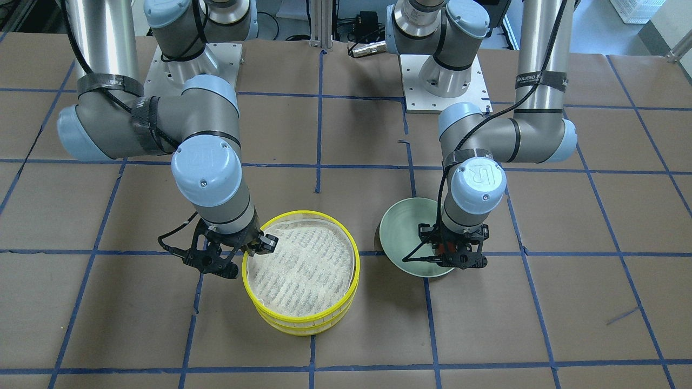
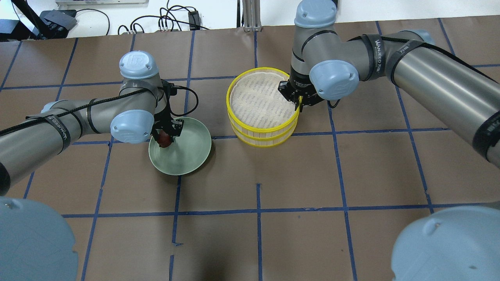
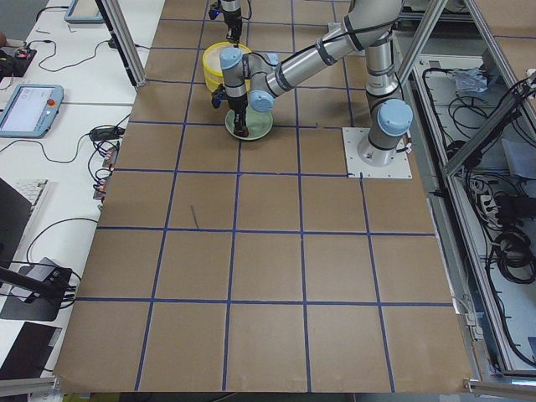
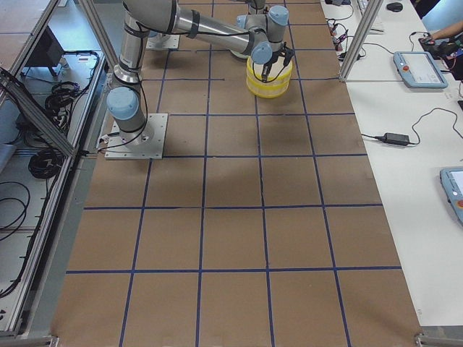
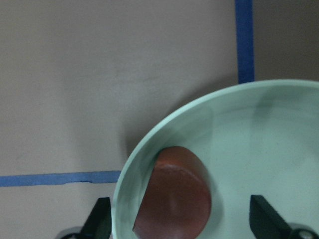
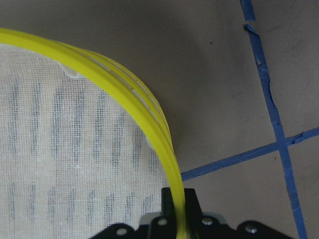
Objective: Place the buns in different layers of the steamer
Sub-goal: 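Grasp the dark red bun with left while right releases the tier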
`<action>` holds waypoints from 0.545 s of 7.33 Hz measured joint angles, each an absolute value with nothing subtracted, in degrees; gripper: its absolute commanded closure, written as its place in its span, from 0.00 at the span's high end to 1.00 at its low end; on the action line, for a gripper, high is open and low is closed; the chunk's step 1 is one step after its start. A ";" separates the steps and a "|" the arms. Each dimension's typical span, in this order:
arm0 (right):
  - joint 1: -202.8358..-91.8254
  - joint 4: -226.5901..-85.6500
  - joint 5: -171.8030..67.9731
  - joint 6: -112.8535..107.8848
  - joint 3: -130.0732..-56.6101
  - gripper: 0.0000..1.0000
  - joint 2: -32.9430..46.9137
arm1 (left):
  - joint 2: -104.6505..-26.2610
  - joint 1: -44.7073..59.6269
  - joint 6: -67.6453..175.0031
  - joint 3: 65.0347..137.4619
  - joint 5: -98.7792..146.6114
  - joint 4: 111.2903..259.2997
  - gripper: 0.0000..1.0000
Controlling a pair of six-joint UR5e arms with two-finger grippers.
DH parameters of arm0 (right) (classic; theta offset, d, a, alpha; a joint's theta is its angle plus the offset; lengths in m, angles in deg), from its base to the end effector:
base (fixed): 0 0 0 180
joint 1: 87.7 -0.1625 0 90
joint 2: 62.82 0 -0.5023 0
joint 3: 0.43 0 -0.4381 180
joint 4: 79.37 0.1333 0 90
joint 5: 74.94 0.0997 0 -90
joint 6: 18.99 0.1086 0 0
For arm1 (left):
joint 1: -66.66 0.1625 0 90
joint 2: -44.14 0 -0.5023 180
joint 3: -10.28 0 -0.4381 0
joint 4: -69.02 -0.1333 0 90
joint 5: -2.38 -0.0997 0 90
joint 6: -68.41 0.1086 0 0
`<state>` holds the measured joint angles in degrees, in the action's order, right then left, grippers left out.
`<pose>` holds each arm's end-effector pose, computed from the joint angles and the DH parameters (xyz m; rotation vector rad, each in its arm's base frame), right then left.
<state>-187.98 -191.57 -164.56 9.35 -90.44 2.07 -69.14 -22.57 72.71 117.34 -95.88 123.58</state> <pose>0.2575 -0.6686 0.3178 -0.4915 -3.0912 -0.0787 -0.1093 -0.6241 0.2247 0.1016 2.9966 0.1377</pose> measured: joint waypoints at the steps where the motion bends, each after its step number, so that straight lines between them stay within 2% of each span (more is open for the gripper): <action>1: -187.87 -191.16 -164.86 7.93 -90.03 0.99 2.51 | -69.10 -22.58 72.64 117.25 -95.72 123.45 0.00; 4: -185.11 -183.31 -165.25 0.92 -85.68 0.99 6.13 | -67.15 -22.73 72.32 115.42 -95.64 121.90 0.00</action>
